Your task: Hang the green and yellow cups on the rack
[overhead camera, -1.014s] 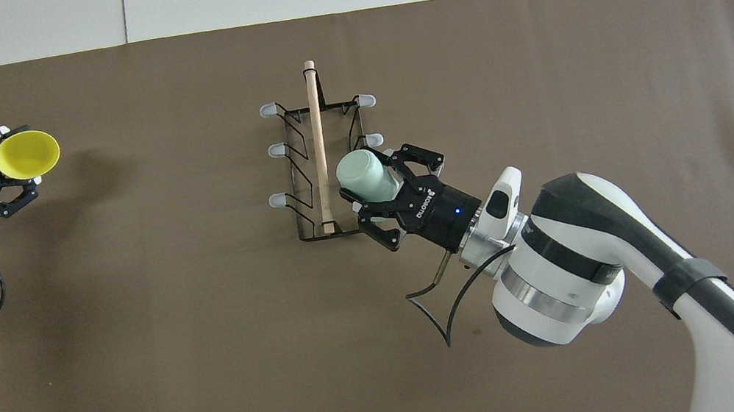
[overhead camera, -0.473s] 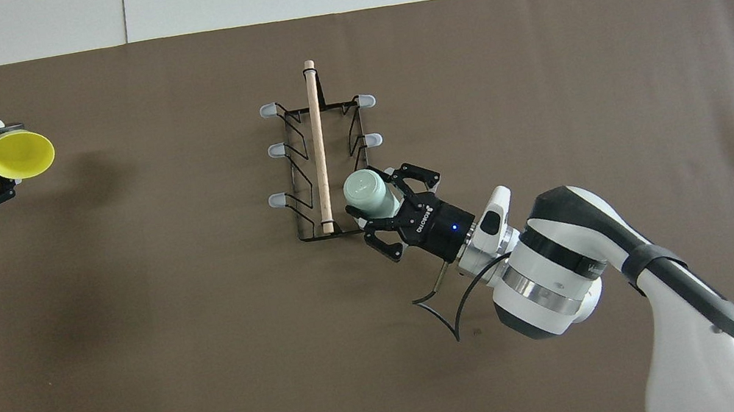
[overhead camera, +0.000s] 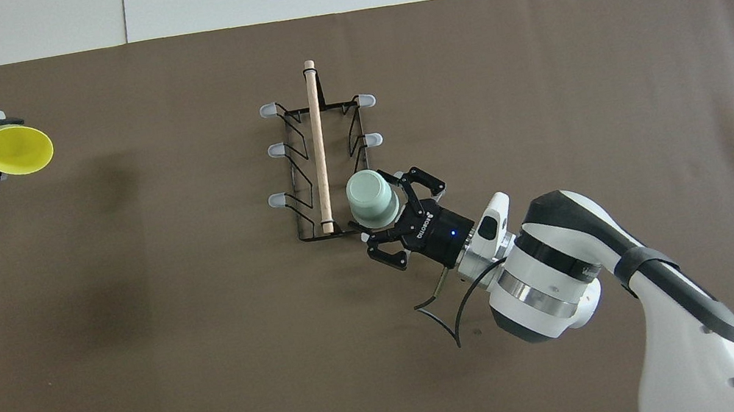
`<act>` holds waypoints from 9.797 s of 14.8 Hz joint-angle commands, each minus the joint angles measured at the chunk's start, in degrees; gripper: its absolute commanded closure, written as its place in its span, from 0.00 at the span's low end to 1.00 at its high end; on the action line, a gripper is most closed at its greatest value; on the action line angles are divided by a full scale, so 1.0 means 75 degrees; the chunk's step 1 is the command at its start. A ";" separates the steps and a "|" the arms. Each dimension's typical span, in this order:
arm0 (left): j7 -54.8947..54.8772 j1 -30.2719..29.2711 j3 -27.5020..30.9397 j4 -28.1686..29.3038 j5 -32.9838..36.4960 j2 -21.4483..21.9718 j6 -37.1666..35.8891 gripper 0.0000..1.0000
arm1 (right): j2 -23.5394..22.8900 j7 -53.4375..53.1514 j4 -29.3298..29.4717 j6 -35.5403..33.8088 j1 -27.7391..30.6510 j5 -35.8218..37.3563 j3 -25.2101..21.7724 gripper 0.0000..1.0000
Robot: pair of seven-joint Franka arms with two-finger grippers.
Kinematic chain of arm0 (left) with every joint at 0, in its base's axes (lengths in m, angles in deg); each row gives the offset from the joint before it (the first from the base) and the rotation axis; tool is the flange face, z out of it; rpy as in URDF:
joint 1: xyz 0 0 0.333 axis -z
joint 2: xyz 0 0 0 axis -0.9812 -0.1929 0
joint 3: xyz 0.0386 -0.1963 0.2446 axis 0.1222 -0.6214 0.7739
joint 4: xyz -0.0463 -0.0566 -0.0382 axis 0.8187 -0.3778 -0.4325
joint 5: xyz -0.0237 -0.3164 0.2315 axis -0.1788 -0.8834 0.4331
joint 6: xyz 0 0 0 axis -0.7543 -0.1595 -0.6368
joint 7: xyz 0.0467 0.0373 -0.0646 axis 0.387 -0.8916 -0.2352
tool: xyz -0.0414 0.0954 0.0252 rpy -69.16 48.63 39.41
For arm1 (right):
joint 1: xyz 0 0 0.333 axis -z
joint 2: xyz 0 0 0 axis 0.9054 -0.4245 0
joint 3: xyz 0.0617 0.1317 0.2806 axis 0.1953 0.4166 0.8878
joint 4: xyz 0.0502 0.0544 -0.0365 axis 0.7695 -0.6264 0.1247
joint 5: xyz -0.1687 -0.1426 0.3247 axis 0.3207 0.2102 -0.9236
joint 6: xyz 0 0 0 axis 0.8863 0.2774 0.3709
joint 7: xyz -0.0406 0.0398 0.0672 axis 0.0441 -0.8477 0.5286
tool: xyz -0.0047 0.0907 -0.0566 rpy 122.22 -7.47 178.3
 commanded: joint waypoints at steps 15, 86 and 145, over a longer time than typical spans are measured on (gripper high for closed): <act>0.5204 0.2712 0.0152 0.0090 0.7222 0.1567 -0.2453 1.00 | 0.1160 0.0396 -0.0380 0.2487 0.0477 0.1476 0.0060 0.00; 1.1734 0.8173 0.0303 -0.0234 1.0880 -0.0844 -0.5777 1.00 | 0.2872 -1.9594 0.2960 -0.4322 0.4253 1.9037 0.0786 0.00; -0.5170 0.2994 0.1593 -0.0602 0.3205 0.2151 -0.3234 0.00 | 0.1992 -2.0568 0.4097 -0.4439 0.2870 1.9224 -0.0643 0.00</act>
